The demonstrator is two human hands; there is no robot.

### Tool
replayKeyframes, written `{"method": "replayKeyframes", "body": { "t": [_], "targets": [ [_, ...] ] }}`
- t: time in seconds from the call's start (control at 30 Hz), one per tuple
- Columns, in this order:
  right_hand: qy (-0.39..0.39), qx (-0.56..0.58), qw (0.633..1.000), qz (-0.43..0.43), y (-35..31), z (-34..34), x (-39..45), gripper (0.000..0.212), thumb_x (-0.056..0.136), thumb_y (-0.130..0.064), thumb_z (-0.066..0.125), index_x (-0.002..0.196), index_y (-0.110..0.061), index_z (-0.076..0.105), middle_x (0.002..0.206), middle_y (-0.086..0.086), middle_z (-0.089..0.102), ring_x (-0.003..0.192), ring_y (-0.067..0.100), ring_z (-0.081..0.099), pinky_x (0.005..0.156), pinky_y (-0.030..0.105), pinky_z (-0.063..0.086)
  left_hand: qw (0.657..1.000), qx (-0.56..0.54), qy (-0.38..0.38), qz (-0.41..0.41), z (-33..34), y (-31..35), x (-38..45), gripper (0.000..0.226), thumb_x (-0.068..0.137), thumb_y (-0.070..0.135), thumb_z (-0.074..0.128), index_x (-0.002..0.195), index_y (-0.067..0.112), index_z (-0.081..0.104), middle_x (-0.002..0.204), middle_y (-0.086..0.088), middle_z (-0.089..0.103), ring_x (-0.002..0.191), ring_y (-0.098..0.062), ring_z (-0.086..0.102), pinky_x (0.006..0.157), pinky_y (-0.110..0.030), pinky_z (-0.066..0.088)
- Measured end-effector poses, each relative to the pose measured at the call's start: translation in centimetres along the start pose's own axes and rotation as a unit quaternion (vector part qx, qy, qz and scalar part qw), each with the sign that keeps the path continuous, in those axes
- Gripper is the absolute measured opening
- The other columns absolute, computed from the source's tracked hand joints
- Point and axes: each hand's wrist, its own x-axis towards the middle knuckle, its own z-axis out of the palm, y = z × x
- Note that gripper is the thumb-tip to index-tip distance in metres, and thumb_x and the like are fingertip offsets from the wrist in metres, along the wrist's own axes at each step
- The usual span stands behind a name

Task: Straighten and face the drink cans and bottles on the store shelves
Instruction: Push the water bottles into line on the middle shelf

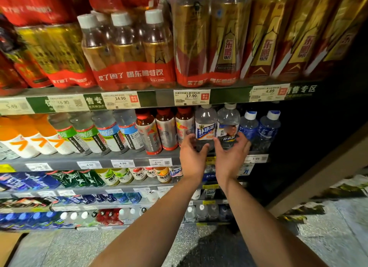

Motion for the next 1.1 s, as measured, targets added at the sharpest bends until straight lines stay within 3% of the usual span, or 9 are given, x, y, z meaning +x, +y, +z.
{"method": "replayKeyframes", "body": {
  "t": [0.1,0.27,0.37,0.47,0.6,0.73,0.87,1.0,1.1],
  "targets": [
    [-0.007,-0.016,1.0,0.002,0.0,0.0,0.3,0.071,0.077,-0.047,0.075,0.133,-0.016,0.043,0.129,0.004,0.048,0.122,0.023,0.049,0.096,0.048,0.05,1.0,0.012,-0.001,0.005,0.1,-0.1,0.0,0.046,0.08,0.024,0.081,0.121,0.021,0.059,0.102,0.012,0.067,0.09,0.012,0.06,0.076,-0.006,0.047],
    [-0.012,-0.028,1.0,-0.006,-0.4,0.0,0.2,0.068,0.082,-0.046,0.074,0.134,-0.015,0.043,0.131,0.005,0.046,0.12,0.023,0.052,0.095,0.044,0.051,1.0,0.009,-0.018,-0.001,-0.3,-0.1,0.1,0.05,0.082,0.023,0.08,0.127,0.019,0.058,0.11,0.01,0.066,0.097,0.007,0.06,0.086,-0.013,0.05],
    [-0.017,0.024,1.0,0.006,-0.5,-0.5,0.0,0.065,0.081,-0.035,0.077,0.133,-0.016,0.043,0.129,0.006,0.048,0.112,0.012,0.054,0.095,0.031,0.049,1.0,0.013,-0.024,0.01,-0.8,0.0,-0.4,0.049,0.082,0.022,0.079,0.126,0.021,0.057,0.106,0.012,0.063,0.092,0.013,0.056,0.08,-0.008,0.045],
    [-0.01,0.003,1.0,-0.008,0.3,-2.0,-1.0,0.059,0.084,-0.037,0.073,0.131,-0.016,0.044,0.124,0.007,0.05,0.107,0.016,0.056,0.083,0.019,0.043,0.999,-0.002,-0.027,0.03,-1.2,0.0,-1.2,0.04,0.084,0.018,0.077,0.118,0.025,0.058,0.103,0.011,0.063,0.091,0.009,0.058,0.077,-0.006,0.044],
    [0.026,0.005,1.0,-0.008,2.0,-4.9,-1.8,0.049,0.088,-0.038,0.067,0.127,-0.024,0.041,0.124,-0.004,0.046,0.111,0.015,0.052,0.087,0.033,0.049,0.997,-0.047,-0.054,0.041,-0.4,0.4,-2.7,0.03,0.085,0.018,0.075,0.102,0.036,0.058,0.095,0.003,0.064,0.089,-0.01,0.063,0.078,-0.021,0.051],
    [0.052,-0.012,0.999,-0.004,3.0,-7.0,-1.2,0.04,0.089,-0.03,0.066,0.121,-0.023,0.044,0.118,-0.005,0.043,0.105,0.025,0.056,0.084,0.049,0.053,0.989,-0.06,-0.13,0.024,1.7,0.9,-4.3,0.028,0.086,0.017,0.074,0.11,0.027,0.063,0.097,-0.001,0.067,0.092,-0.015,0.064,0.08,-0.027,0.052],
    [0.04,-0.019,0.999,0.009,3.7,-8.6,0.5,0.045,0.088,-0.024,0.068,0.125,-0.019,0.043,0.123,0.001,0.045,0.11,0.029,0.056,0.09,0.05,0.051,0.984,-0.028,-0.173,0.031,4.1,2.0,-5.8,0.038,0.089,0.019,0.072,0.125,0.017,0.062,0.119,0.0,0.066,0.109,-0.015,0.062,0.095,-0.033,0.052],
    [-0.005,-0.035,0.999,0.019,4.9,-9.1,3.4,0.058,0.09,-0.028,0.067,0.138,-0.007,0.041,0.135,0.013,0.046,0.125,0.03,0.048,0.103,0.044,0.044,0.978,-0.021,-0.205,0.014,6.6,3.2,-6.2,0.053,0.091,0.018,0.067,0.141,0.012,0.049,0.137,-0.003,0.059,0.125,-0.017,0.056,0.106,-0.038,0.047],
    [-0.036,-0.047,0.998,0.028,5.3,-9.0,5.0,0.063,0.092,-0.023,0.066,0.143,0.001,0.038,0.14,0.022,0.047,0.132,0.036,0.045,0.109,0.043,0.039,0.987,0.01,-0.163,0.012,8.5,4.2,-6.5,0.058,0.091,0.013,0.066,0.146,0.009,0.044,0.137,-0.007,0.059,0.122,-0.02,0.059,0.102,-0.037,0.05]
  ]
}}
